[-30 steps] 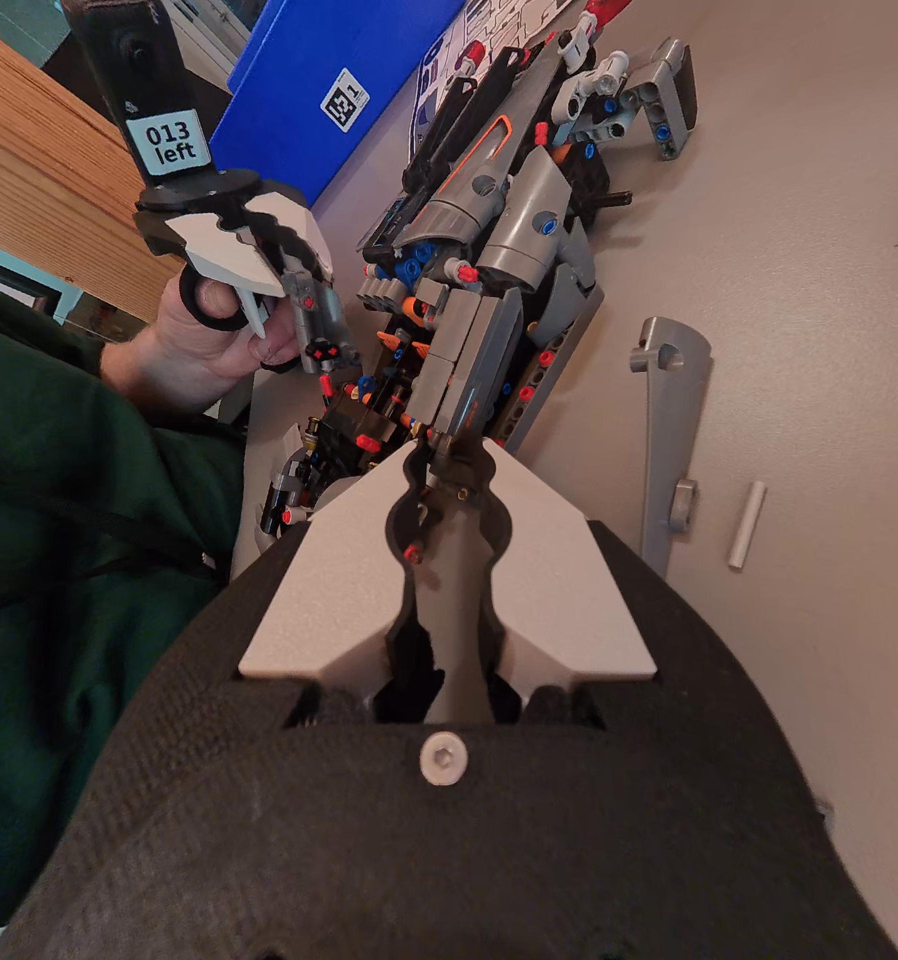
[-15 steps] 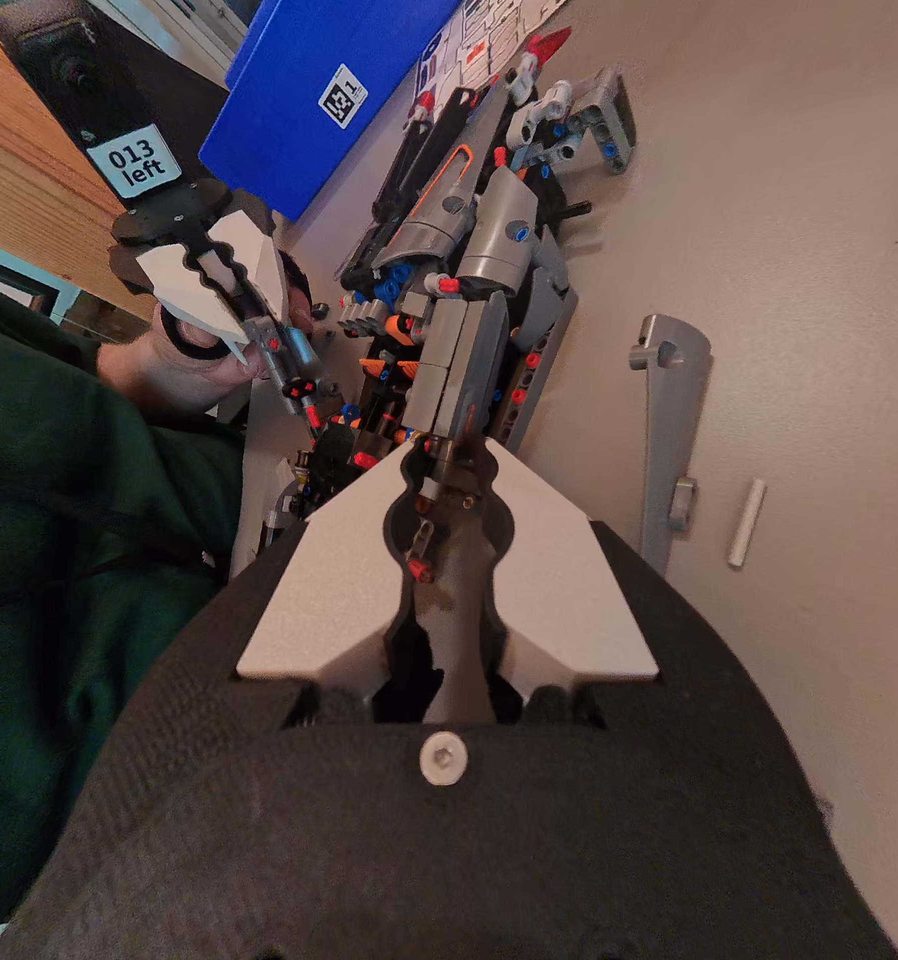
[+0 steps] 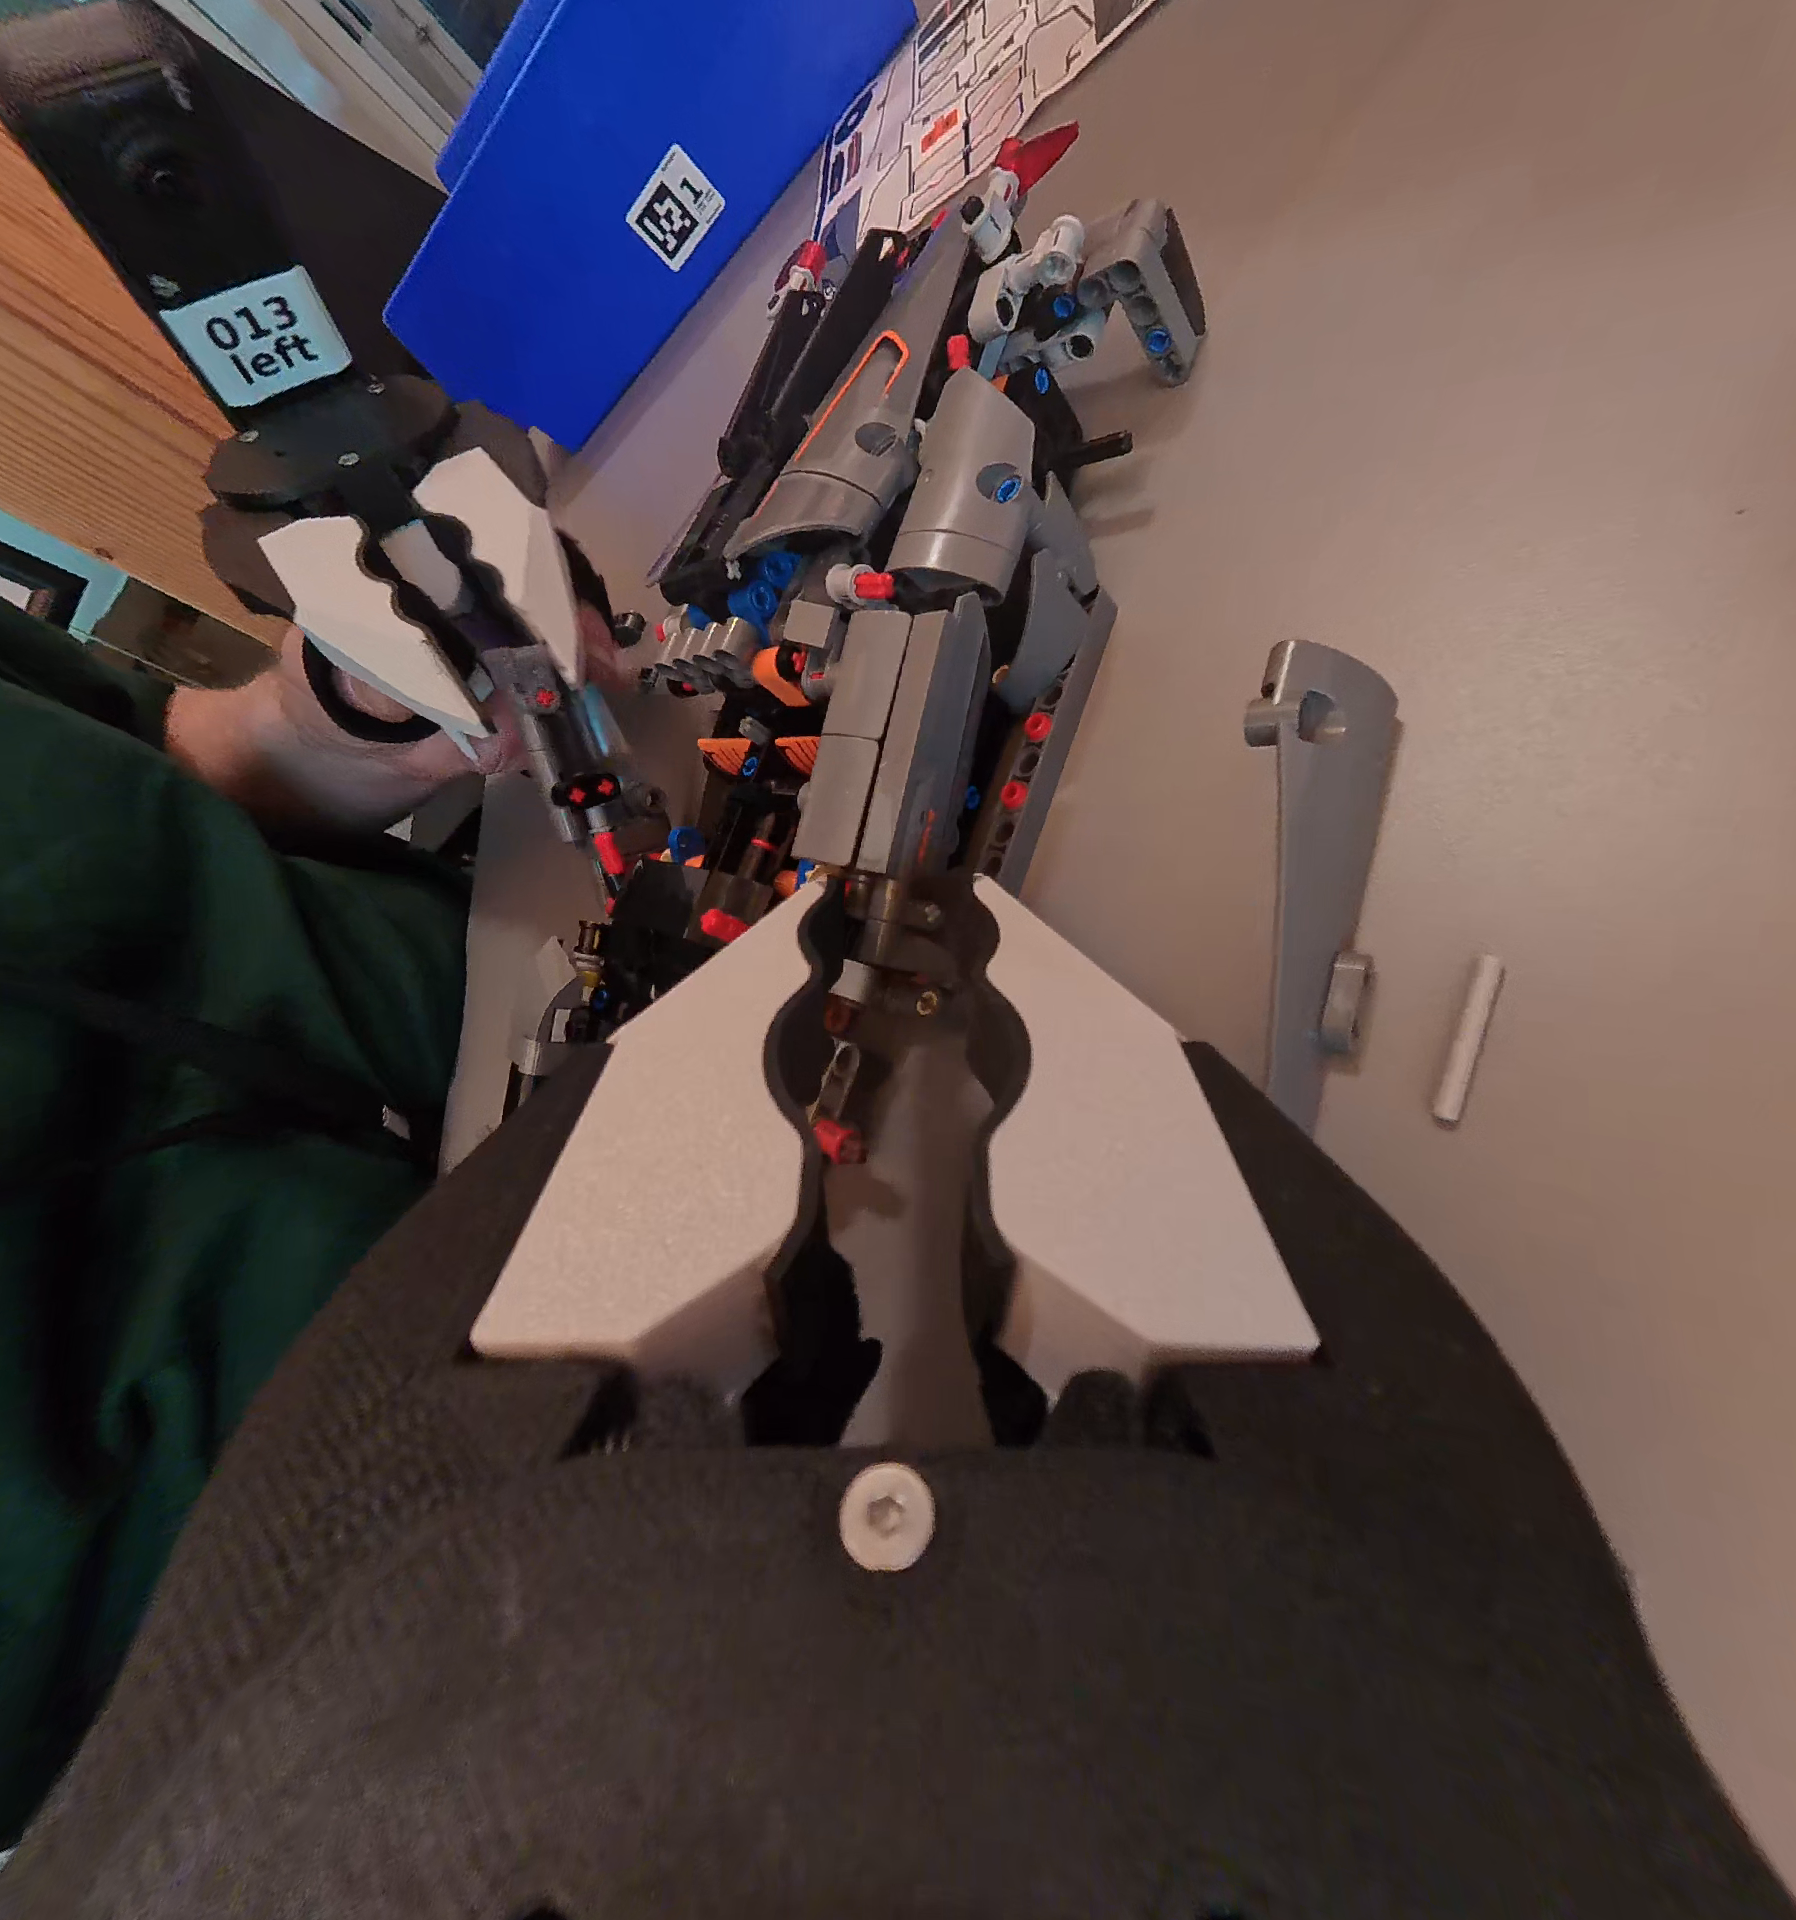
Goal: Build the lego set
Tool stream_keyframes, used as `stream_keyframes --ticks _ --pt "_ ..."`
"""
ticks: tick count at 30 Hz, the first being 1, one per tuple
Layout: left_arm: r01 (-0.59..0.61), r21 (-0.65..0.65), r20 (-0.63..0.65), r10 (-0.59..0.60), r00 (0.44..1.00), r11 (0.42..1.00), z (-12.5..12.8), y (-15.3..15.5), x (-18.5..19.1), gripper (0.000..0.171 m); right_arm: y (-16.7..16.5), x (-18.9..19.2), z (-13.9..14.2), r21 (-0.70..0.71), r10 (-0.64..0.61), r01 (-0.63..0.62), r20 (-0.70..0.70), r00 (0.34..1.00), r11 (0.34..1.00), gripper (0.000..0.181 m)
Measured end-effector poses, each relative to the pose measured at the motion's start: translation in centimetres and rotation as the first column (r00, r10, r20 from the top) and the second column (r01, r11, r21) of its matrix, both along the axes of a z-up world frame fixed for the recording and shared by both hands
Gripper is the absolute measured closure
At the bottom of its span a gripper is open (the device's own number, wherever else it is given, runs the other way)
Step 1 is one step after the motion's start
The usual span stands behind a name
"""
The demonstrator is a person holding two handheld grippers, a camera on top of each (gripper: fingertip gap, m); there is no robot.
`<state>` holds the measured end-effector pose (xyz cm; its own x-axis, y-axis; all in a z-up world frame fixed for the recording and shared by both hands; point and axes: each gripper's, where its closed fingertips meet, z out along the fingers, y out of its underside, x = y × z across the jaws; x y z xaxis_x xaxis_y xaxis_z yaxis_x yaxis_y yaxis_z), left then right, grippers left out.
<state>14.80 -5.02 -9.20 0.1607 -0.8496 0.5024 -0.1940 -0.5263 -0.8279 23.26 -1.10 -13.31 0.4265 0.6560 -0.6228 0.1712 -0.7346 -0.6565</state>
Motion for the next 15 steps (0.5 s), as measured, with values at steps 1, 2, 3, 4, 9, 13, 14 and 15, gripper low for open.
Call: stream_keyframes --ticks 1,2,3,4,9,13,14,15 --pt "0.001 0.021 -0.003 -0.001 1.0 1.0 0.18 -0.14 0.07 0.16 -0.01 -0.01 -0.01 -0.001 0.0 0.0 -0.001 1.0 1.0 0.163" --pt "-0.003 0.051 -0.013 0.004 1.0 0.999 0.28 -0.17 0.08 0.164 -0.01 0.0 -0.01 -0.002 0.0 0.0 -0.002 1.0 1.0 0.163" --pt "-0.004 0.076 -0.03 0.006 1.0 0.997 0.24 -0.23 0.11 0.164 -0.02 -0.01 -0.01 -0.003 0.001 -0.001 -0.003 1.0 1.0 0.163" --pt "0.001 0.094 -0.038 0.003 0.999 0.996 0.29 -0.35 0.18 0.164 -0.03 -0.01 -0.01 -0.004 0.002 -0.002 -0.003 1.0 1.0 0.163" --pt "0.01 0.149 -0.056 -0.001 0.998 0.989 0.35 -0.78 0.49 0.164 -0.12 -0.05 -0.05 -0.006 0.008 -0.008 -0.002 1.0 1.0 0.163" --pt "0.005 0.153 -0.048 0.002 0.999 0.988 0.31 -1.05 0.48 0.164 -0.2 -0.08 -0.07 -0.006 0.012 -0.012 -0.001 1.0 1.0 0.163" --pt "0.001 0.147 -0.047 0.006 0.999 0.989 0.27 -1.01 0.39 0.164 -0.2 -0.08 -0.07 -0.006 0.012 -0.012 -0.001 1.0 1.0 0.162" --pt "-0.002 0.137 -0.046 0.009 0.999 0.991 0.18 -0.93 0.25 0.164 -0.2 -0.08 -0.07 -0.006 0.012 -0.012 -0.001 1.0 1.0 0.162"
